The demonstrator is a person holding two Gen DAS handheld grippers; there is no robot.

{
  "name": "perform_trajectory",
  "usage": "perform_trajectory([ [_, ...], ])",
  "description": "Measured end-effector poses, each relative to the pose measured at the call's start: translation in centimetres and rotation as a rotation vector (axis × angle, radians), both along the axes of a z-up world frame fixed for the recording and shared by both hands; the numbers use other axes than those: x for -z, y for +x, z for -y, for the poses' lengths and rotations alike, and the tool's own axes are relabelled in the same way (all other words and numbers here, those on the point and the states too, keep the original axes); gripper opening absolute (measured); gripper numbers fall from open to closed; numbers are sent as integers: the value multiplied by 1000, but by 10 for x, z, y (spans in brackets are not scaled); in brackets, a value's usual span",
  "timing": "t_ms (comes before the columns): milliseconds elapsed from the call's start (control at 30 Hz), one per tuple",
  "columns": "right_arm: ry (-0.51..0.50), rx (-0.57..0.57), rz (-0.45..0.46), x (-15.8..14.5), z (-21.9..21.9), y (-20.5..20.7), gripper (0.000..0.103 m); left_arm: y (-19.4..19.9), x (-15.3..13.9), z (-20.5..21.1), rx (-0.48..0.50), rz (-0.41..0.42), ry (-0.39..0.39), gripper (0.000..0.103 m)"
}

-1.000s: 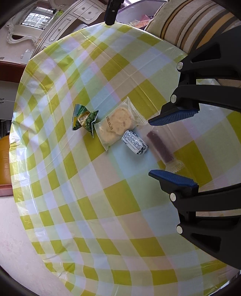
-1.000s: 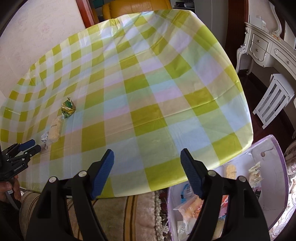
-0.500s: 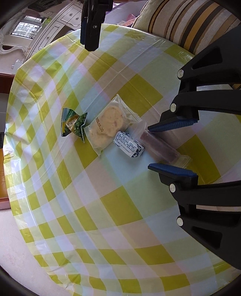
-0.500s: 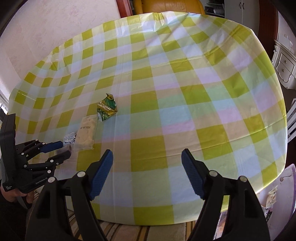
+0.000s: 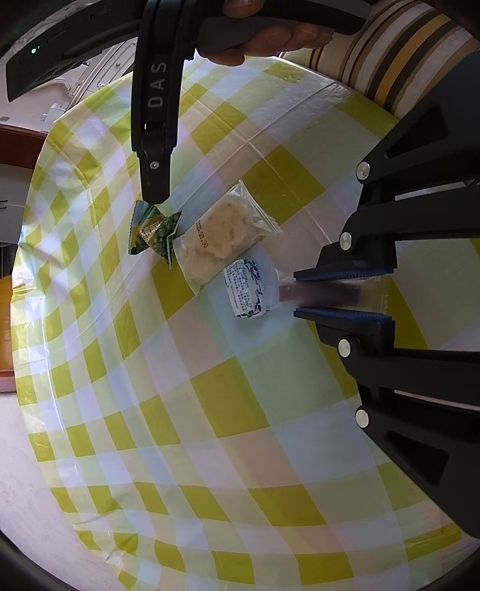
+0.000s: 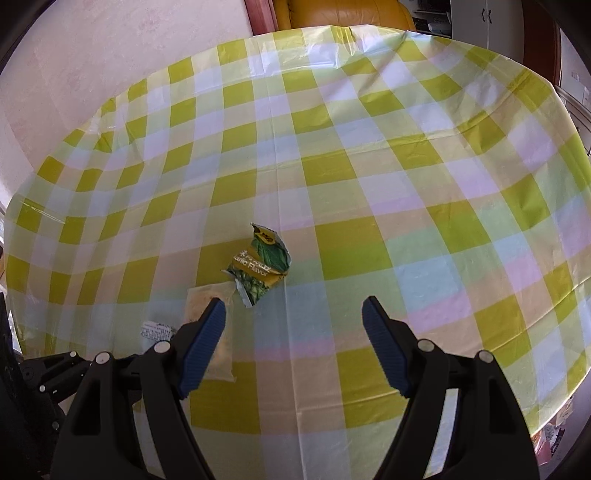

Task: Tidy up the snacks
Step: 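Grasp the dark bar in clear wrapper with the left tool while the right tool grasps the green snack packet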

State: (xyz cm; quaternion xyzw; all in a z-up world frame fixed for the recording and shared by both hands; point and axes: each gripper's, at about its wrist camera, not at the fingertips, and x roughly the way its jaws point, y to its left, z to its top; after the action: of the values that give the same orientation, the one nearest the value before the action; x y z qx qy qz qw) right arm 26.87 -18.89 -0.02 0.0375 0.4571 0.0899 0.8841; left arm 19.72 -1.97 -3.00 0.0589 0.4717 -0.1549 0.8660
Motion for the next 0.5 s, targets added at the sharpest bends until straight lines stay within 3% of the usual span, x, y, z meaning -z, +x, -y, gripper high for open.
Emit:
perform_trajectory([
  [433, -67, -69, -28, 17, -29, 39, 76, -2, -8, -25, -99, 22, -109, 14],
  [500, -73, -72, -36, 20, -29, 42, 71, -2, -8, -28, -109, 22, -121, 14],
])
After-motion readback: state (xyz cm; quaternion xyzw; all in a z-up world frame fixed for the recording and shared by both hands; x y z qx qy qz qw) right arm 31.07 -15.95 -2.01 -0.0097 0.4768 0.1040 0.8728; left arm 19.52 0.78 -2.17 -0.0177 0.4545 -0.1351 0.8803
